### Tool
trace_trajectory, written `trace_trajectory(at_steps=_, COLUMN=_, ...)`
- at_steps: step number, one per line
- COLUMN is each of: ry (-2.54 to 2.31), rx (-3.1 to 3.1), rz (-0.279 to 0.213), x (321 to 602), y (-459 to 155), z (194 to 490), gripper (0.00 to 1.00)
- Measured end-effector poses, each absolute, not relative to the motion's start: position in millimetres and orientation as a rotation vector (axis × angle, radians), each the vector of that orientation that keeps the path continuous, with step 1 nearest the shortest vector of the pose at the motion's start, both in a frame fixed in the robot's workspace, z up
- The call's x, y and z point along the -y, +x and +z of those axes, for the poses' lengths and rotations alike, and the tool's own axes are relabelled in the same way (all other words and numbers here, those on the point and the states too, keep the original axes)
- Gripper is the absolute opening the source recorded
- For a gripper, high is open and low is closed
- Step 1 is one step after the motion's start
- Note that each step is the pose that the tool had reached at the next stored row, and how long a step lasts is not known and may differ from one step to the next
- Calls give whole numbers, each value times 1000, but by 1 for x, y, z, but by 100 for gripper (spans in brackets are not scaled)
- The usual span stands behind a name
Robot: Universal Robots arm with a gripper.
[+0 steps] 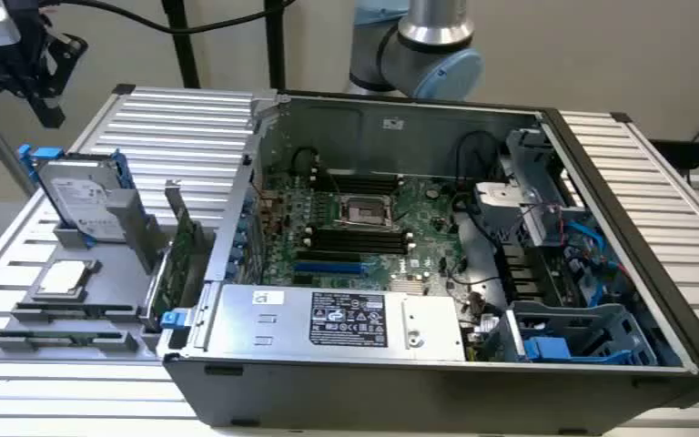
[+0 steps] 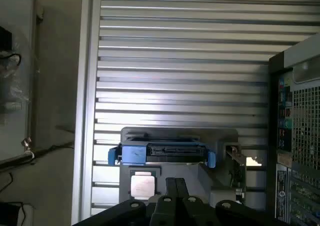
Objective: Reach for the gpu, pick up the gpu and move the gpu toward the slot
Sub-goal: 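Reach for the gpu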
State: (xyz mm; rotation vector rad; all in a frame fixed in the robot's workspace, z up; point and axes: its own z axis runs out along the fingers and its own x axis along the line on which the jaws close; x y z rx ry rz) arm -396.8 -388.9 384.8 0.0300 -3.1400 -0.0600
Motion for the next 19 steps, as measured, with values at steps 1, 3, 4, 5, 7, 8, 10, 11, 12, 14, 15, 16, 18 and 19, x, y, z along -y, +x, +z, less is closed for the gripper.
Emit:
trace_trajectory(at_steps=1, ry=30, rx=3140, rz=-60, x=389, y=-397, z=385, gripper=11)
trace_trajectory(at_steps=3, ry=30, rx=3140, rz=-60, x=389, y=-397, z=385, gripper=11)
trace_trajectory(at_steps=4, ry=30, rx=3140, rz=-60, x=389, y=-397, z=385, gripper=11)
trace_trajectory(at_steps=5, ry=30, rx=3140, rz=-60, x=389, y=-397, z=385, gripper=11)
trace_trajectory(at_steps=7, ry=30, rx=3140, rz=-60, x=389, y=-397, z=385, gripper=11)
trace_trajectory(at_steps=8, ry=30, rx=3140, rz=-60, x=389, y=-397, z=385, gripper=11)
trace_trajectory(at_steps=10, ry=30, rx=3140, rz=-60, x=389, y=-397, z=385, gripper=11)
trace_trajectory(at_steps=11, ry=30, rx=3140, rz=-60, x=389, y=-397, z=385, gripper=11)
trace_trajectory(at_steps=12, ry=30, rx=3140, rz=-60, x=389, y=-397, z=385, gripper=11)
trace_trajectory(at_steps=14, ry=30, rx=3140, rz=-59, x=390, y=-397, z=385, gripper=11)
trace_trajectory(at_steps=15, ry=30, rx=3140, rz=-58, x=391, y=-397, z=384, gripper=11)
trace_trajectory(at_steps=16, ry=30, rx=3140, rz=-58, x=395, y=-397, z=384, gripper=11)
trace_trajectory(at_steps=18, ry=30, rx=3140, rz=-57, x=403, y=-397, z=383, gripper=11)
trace_trajectory(at_steps=19, ry=30, rx=3140, rz=-58, x=408, y=-397, z=383, gripper=11)
